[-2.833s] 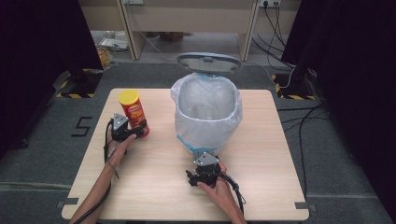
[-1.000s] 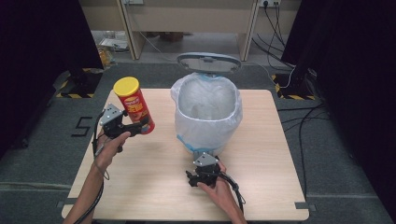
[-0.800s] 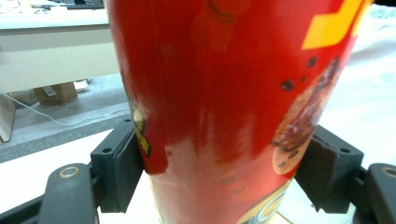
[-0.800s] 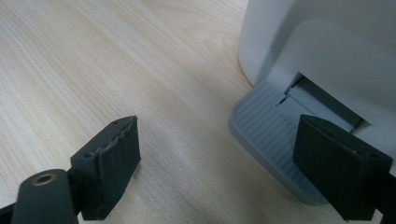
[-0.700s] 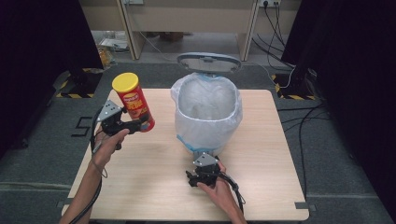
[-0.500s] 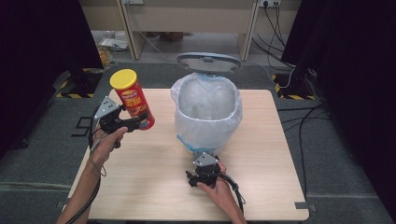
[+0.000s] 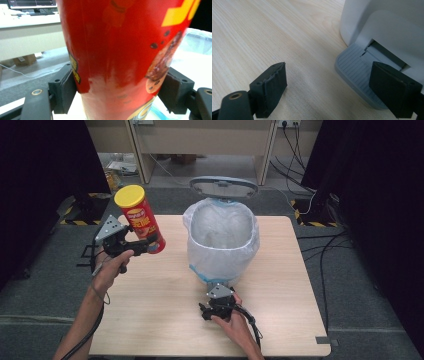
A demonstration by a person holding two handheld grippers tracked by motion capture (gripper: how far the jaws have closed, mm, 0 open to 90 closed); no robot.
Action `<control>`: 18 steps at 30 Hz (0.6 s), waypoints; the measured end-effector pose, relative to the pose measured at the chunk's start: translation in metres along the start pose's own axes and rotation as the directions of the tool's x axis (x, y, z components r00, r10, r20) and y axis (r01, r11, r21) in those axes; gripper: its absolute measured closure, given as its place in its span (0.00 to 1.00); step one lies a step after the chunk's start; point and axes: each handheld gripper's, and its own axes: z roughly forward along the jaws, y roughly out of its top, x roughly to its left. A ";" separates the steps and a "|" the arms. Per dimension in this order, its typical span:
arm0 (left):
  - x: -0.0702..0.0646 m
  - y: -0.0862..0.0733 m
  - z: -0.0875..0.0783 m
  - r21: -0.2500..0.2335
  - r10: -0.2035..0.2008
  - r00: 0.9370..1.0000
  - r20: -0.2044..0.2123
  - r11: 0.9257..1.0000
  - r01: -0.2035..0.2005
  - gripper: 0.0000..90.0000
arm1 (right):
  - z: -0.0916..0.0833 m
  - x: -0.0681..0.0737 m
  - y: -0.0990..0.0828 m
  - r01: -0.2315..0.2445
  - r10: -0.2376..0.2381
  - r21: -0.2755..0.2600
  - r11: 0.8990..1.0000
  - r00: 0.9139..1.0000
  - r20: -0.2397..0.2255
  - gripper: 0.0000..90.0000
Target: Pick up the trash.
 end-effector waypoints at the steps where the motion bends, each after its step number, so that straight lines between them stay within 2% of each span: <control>1: 0.000 0.002 0.000 -0.001 -0.001 1.000 0.004 1.000 0.001 0.26 | 0.000 0.000 0.000 -0.001 0.001 -0.001 1.000 1.000 -0.001 0.17; 9: -0.007 0.019 -0.002 -0.008 0.024 0.999 0.024 1.000 -0.024 0.26 | 0.000 0.000 0.000 -0.003 0.003 0.001 1.000 1.000 -0.001 0.17; 18: -0.011 0.034 -0.001 -0.014 0.029 0.999 0.046 0.999 -0.029 0.26 | 0.000 -0.001 0.000 0.003 -0.003 -0.002 1.000 1.000 -0.001 0.17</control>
